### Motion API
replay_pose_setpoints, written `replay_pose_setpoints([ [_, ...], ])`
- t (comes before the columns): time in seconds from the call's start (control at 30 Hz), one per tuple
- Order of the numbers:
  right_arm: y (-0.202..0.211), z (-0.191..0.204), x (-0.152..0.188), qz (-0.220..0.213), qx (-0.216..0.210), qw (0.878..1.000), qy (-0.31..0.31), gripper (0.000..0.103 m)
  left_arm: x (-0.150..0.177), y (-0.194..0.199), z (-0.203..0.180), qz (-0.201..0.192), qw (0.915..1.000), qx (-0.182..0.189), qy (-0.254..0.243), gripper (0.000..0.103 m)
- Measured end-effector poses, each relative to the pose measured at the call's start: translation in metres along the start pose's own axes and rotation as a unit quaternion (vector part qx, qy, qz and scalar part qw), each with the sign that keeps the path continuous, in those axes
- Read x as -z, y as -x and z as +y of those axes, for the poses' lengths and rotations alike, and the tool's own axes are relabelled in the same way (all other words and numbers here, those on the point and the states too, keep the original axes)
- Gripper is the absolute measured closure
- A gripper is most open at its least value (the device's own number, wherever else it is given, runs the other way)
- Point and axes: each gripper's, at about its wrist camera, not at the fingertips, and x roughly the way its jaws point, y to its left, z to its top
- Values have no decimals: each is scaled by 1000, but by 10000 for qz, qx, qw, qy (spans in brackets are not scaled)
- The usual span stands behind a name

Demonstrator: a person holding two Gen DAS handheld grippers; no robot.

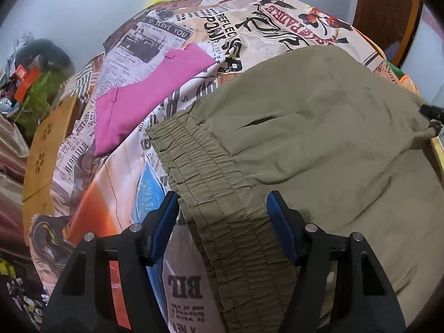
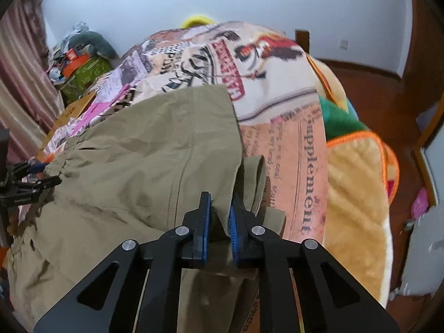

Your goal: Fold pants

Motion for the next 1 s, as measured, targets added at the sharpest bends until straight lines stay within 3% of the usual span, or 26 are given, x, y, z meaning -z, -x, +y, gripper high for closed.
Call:
replay_pose_setpoints([
  [0.1,11,6,-7,-206,24,9997,118,93,-5,6,1,-76,9999,-55,-120,43],
  [0.17,18,8,-11,-363,123,9991,204,93,-10,8,1,-119,9997,-139,-183,54],
  [0.23,18,6,-10,-365,145,9991,137,93,-14,5,5,-62,9993,-290,-210,56],
  [0.4,-2,-3,3,-125,241,9996,-86,93,-12,-2,20,101,9994,230,228,56],
  [0.47,-8,-4,9,-41,287,9995,-145,93,-11,1,25,121,9973,561,452,52],
  [0.5,-12,-6,11,7,303,9994,-167,93,-9,1,25,134,9965,655,499,44],
  [0.57,-15,-7,14,50,299,9993,-225,93,-7,1,22,142,9955,777,514,39],
  [0.67,-17,-6,16,64,307,9992,-250,93,-4,-3,14,183,9971,630,397,38],
  [0.83,-22,-6,20,205,359,9990,-155,93,-2,-19,17,379,9956,580,632,33],
  [1.0,-25,-4,24,280,437,9986,-35,93,5,-19,16,213,9974,398,553,27],
])
